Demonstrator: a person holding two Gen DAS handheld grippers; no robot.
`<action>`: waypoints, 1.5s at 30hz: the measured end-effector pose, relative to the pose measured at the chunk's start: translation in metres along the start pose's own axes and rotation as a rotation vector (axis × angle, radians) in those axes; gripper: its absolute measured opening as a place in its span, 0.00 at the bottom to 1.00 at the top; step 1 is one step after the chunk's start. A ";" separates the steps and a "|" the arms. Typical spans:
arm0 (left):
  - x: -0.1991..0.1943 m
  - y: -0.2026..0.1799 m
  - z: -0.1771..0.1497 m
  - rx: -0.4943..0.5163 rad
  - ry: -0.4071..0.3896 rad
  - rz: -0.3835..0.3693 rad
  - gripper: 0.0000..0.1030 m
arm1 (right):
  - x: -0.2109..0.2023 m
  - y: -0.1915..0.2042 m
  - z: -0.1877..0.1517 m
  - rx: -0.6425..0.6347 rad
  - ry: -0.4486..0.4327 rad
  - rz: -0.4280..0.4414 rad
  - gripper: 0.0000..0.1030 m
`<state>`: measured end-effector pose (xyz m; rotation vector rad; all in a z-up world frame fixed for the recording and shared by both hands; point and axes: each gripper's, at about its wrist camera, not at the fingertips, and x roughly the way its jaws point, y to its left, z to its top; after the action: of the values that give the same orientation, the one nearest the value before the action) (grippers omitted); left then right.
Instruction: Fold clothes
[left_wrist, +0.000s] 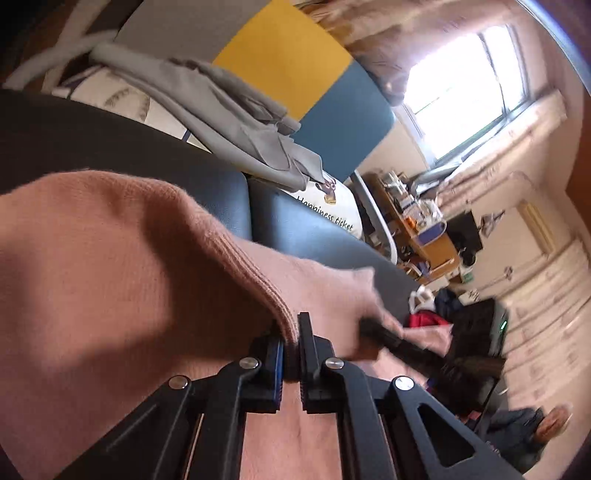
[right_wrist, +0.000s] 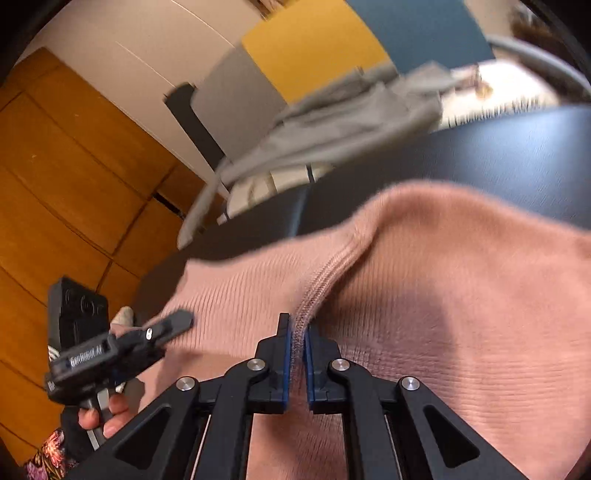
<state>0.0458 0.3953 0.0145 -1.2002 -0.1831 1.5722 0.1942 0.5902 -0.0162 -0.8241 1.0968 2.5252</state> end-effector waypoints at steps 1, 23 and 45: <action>0.001 0.003 -0.006 0.001 0.014 0.012 0.05 | -0.005 0.001 -0.001 -0.008 -0.002 -0.001 0.06; -0.005 -0.017 0.002 0.228 -0.226 0.305 0.19 | -0.044 0.006 0.006 -0.206 -0.168 -0.176 0.17; -0.010 0.051 0.023 0.013 -0.229 0.273 0.19 | 0.004 -0.035 0.040 -0.105 -0.106 -0.384 0.08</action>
<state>-0.0059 0.3773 -0.0020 -1.0660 -0.1610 1.9478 0.1909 0.6433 -0.0176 -0.8263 0.6992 2.2847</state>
